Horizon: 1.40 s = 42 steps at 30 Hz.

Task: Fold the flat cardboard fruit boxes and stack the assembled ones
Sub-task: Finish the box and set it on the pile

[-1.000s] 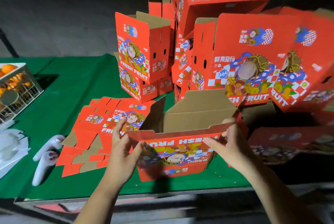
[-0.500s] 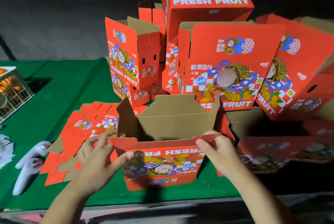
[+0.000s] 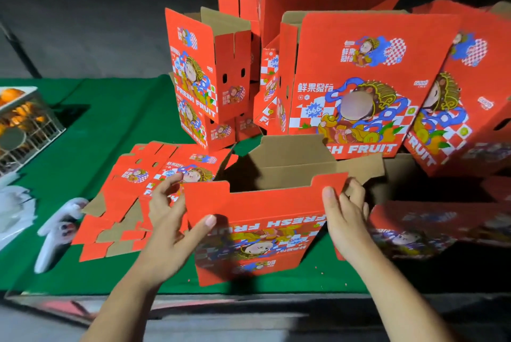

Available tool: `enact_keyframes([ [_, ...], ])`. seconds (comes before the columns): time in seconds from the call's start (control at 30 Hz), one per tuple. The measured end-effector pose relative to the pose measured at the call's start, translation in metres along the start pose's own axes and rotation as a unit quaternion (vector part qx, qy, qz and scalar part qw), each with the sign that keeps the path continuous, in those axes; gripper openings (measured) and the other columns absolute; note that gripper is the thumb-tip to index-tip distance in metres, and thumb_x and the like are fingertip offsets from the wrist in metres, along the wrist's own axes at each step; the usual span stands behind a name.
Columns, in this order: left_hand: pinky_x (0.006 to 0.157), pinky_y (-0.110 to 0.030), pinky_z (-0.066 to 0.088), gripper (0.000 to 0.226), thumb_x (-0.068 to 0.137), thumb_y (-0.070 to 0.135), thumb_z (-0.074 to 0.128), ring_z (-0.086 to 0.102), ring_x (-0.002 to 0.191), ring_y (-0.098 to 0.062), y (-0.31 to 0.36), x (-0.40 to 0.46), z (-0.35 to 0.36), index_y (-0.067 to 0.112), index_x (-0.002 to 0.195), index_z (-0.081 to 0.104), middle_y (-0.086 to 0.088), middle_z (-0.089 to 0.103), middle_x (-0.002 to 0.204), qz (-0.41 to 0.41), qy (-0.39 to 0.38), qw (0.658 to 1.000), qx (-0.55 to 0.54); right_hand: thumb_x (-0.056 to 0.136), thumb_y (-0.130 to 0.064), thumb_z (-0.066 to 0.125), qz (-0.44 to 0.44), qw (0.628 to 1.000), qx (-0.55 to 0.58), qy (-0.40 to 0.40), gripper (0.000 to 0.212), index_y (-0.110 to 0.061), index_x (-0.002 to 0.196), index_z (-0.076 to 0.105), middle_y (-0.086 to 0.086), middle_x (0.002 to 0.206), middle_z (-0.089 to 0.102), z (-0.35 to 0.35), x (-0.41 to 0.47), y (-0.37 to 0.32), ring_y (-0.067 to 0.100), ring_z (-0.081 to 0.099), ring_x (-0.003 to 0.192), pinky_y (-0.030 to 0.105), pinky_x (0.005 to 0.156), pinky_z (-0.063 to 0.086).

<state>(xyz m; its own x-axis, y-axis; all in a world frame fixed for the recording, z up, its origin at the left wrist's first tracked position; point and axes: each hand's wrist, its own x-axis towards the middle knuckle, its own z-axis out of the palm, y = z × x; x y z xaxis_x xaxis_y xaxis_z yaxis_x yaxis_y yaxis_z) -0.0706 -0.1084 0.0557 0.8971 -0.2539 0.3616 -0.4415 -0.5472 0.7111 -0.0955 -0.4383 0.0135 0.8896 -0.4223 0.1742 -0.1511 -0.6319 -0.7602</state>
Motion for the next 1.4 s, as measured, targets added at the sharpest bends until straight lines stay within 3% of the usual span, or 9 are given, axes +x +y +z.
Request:
enact_keyframes([
  [0.23,0.114,-0.037,0.016,0.056,0.085,0.071,0.049,0.02,0.145,-0.009,0.005,0.008,-0.004,0.02,0.082,0.074,0.024,0.02,0.165,0.008,-0.023,0.997,0.076,0.085,-0.082,0.033,-0.01,0.989,0.139,-0.047,0.039,-0.058,0.099,0.06,-0.018,0.158,0.017,-0.011,-0.001,-0.006,0.011,0.041,0.138,0.038,0.118,0.027],
  [0.4,0.112,-0.048,0.016,0.089,0.069,0.101,0.02,0.027,0.132,-0.024,-0.012,0.017,-0.027,0.046,0.133,0.049,0.024,0.039,0.132,-0.081,-0.153,0.939,0.296,0.085,-0.084,0.039,-0.038,0.983,0.169,-0.059,0.074,-0.021,0.114,0.065,-0.009,0.143,0.032,-0.007,-0.006,-0.011,-0.011,0.052,0.118,0.001,0.098,0.034],
  [0.57,0.094,-0.023,0.03,0.064,0.101,0.071,0.031,0.044,0.097,-0.01,-0.005,0.003,0.002,0.022,0.066,0.052,0.006,0.053,0.077,-0.097,0.097,0.989,0.047,0.091,-0.055,0.059,-0.054,0.988,0.139,0.026,0.039,-0.021,0.099,0.075,-0.007,0.138,0.035,0.009,-0.011,-0.012,-0.011,0.039,0.131,0.009,0.109,0.028],
  [0.73,0.087,-0.032,0.019,0.02,0.1,0.056,0.055,0.044,0.106,-0.032,-0.014,0.005,0.026,0.043,0.097,0.07,0.009,0.066,0.108,-0.143,0.19,0.96,0.149,0.088,-0.027,0.077,-0.066,0.988,0.101,0.092,0.031,-0.004,0.103,0.063,0.0,0.14,0.031,0.006,-0.014,-0.017,-0.007,0.033,0.129,0.036,0.113,0.035],
  [0.87,0.086,-0.035,0.021,0.052,0.088,0.057,0.071,0.037,0.112,-0.03,-0.019,0.003,0.028,0.037,0.135,0.063,0.004,0.063,0.12,-0.167,0.213,0.938,0.217,0.083,-0.009,0.082,0.012,0.98,0.178,0.087,0.108,-0.029,0.161,0.01,0.003,0.165,-0.017,0.003,-0.013,-0.023,0.015,0.025,0.148,0.04,0.121,0.029],
  [1.0,0.097,-0.037,0.027,0.078,0.087,0.043,0.073,0.042,0.117,-0.035,-0.018,0.005,0.018,0.027,0.157,0.04,-0.005,0.058,0.134,-0.126,0.184,0.957,0.186,0.097,0.001,0.062,-0.047,0.971,0.222,-0.069,0.113,-0.056,0.153,-0.02,-0.015,0.169,-0.007,-0.001,-0.011,-0.022,0.002,0.01,0.155,0.044,0.128,0.018],
  [1.13,0.103,-0.027,0.04,0.075,0.089,-0.001,0.057,0.056,0.131,-0.017,-0.003,0.01,0.02,0.008,0.157,0.026,0.005,0.058,0.14,0.035,0.063,0.997,0.025,0.101,0.003,0.048,-0.163,0.98,0.056,-0.102,0.075,-0.035,0.161,0.021,-0.027,0.165,0.012,0.002,-0.021,-0.015,-0.007,0.013,0.152,0.019,0.124,0.014],
  [1.3,0.086,-0.033,0.025,0.061,0.091,0.069,0.039,0.044,0.106,-0.022,-0.007,0.023,0.009,0.047,0.147,0.047,0.019,0.048,0.122,0.066,-0.081,0.957,0.272,0.1,-0.024,0.063,-0.168,0.978,-0.007,-0.123,0.059,-0.028,0.155,0.043,-0.017,0.168,0.02,-0.008,-0.029,-0.01,0.003,0.015,0.154,0.034,0.126,0.019],
  [1.4,0.097,-0.04,0.031,0.073,0.093,0.079,0.019,0.041,0.112,-0.027,-0.003,0.042,0.026,0.047,0.158,0.029,0.008,0.048,0.128,-0.01,-0.114,0.947,0.299,0.098,-0.04,0.062,-0.145,0.978,-0.058,-0.141,0.054,-0.026,0.15,0.052,-0.014,0.165,0.028,-0.009,-0.026,-0.012,0.01,0.012,0.156,0.035,0.126,0.016],
])
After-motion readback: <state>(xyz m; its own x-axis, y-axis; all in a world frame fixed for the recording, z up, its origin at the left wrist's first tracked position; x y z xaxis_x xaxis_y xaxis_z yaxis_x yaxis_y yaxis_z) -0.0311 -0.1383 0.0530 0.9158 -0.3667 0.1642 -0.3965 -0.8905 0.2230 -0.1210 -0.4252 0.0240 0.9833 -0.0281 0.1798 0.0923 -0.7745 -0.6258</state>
